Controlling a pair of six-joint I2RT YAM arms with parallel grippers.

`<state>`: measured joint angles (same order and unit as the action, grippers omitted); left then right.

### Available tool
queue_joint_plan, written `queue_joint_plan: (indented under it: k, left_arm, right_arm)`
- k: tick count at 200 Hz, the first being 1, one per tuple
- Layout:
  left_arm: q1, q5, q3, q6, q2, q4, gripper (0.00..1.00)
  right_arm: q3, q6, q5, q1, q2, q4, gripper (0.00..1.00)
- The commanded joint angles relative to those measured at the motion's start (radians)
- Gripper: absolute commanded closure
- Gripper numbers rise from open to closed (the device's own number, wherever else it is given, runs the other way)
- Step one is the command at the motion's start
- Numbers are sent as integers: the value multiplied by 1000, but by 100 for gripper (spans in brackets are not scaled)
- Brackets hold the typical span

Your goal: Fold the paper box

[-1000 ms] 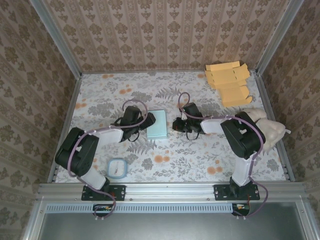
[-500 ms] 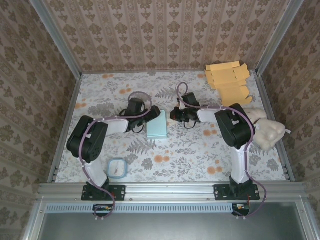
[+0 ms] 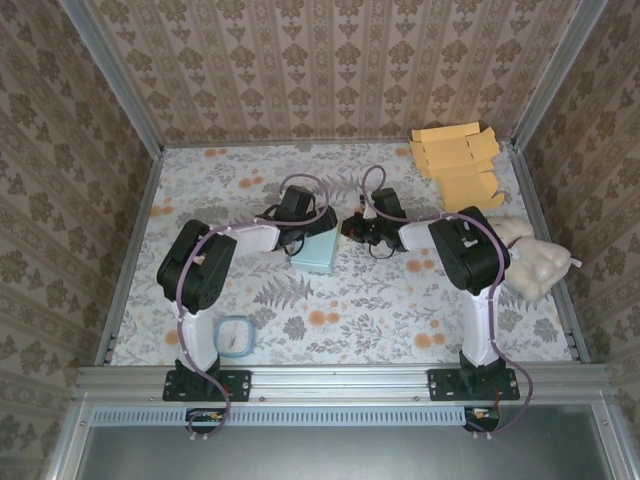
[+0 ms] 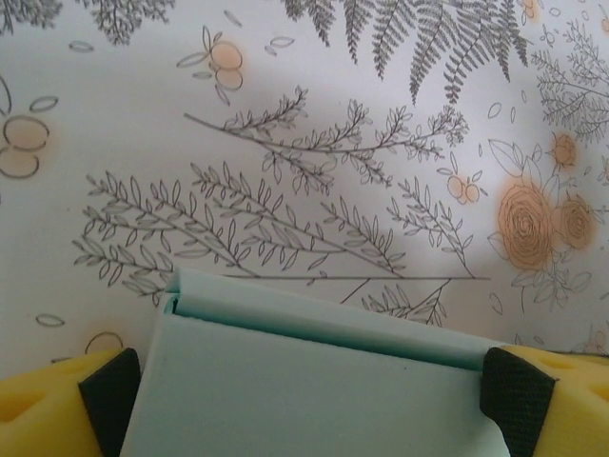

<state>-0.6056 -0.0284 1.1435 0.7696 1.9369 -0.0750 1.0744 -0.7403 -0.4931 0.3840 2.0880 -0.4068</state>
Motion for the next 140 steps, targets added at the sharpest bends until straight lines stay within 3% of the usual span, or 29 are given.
queue_joint_plan:
  k: [1,41,78,105,140]
  left_arm:
    - [-91,-149,63,-12,0,-37,5]
    - [-30,22,48,-65,-106,70,5]
    - [23,135,-59,-13,-266,169,4]
    - [0,173,-191,63,-416,239,4]
    - [-81,220,-353,243,-578,296,3]
  right_arm:
    - [-115,-26,30,52,-4,-73,100]
    - [-357,-96,167,63,-121,-234,100]
    - [-521,-34,374,66,-275,-253,86]
    - [-507,100,440,70,-372,-132,75]
    - [-409,218,444,67,-404,-3,68]
